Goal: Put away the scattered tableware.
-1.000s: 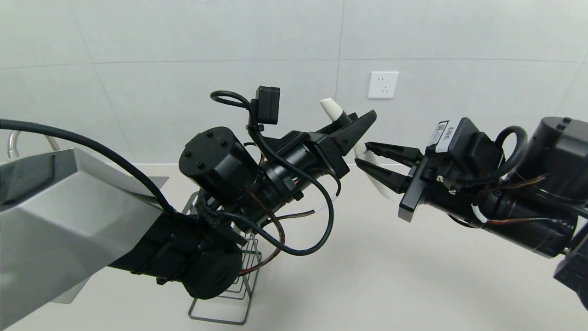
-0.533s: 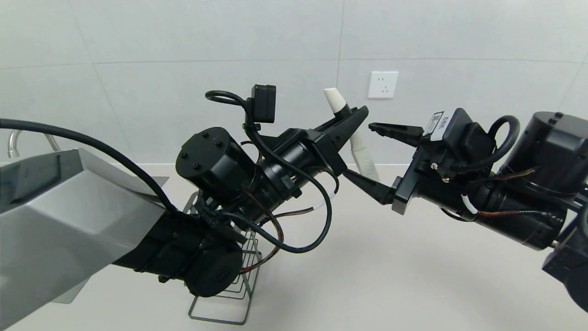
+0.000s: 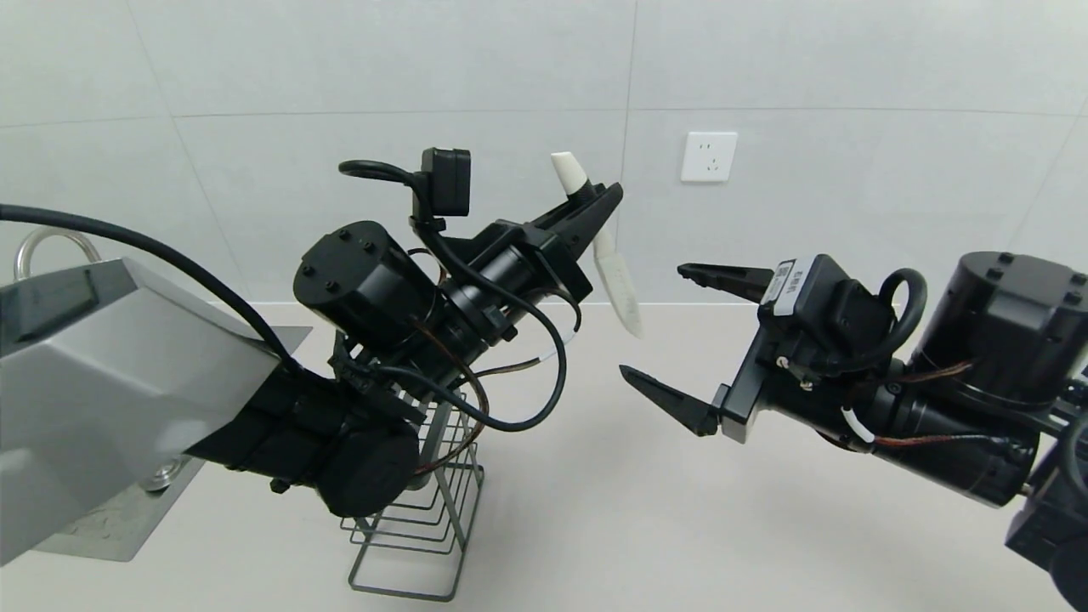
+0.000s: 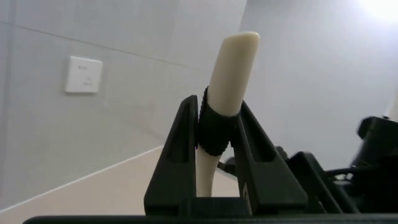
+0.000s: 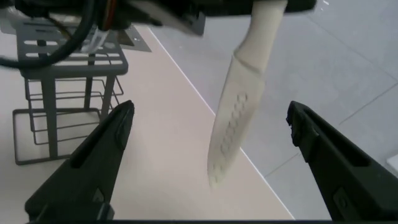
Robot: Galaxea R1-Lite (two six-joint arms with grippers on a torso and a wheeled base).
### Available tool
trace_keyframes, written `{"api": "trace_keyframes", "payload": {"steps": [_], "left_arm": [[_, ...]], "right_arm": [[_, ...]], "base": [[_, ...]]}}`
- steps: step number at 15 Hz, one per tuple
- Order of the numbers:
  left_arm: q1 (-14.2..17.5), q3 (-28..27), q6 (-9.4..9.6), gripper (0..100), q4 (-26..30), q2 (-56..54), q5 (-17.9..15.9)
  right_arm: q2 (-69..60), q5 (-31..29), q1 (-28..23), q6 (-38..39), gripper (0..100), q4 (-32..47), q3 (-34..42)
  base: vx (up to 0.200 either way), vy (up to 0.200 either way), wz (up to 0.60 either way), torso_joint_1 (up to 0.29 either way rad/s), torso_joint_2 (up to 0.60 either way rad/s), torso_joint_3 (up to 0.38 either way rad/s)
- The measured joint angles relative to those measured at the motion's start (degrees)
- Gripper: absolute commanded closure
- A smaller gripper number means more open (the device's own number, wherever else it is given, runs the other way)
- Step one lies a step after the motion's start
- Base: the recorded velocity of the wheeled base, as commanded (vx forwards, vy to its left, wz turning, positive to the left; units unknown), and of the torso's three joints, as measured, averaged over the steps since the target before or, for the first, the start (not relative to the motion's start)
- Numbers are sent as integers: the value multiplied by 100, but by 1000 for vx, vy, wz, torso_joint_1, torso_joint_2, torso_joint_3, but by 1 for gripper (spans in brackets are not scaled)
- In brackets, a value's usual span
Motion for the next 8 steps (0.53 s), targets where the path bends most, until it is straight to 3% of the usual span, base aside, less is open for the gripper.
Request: {"api": "trace_keyframes", "payload": {"steps": [6,8], "left_arm": [[210,907,55,100,-39,-689,-2],[328,1287,197,100,-39,-945,-13]], "right_arm": [[-435,-20,-408,11,0,37,775],[-827,-26,-621,11,0,101,1189]], "base": [[0,0,0,0,0,0],[0,0,0,0,0,0]]}}
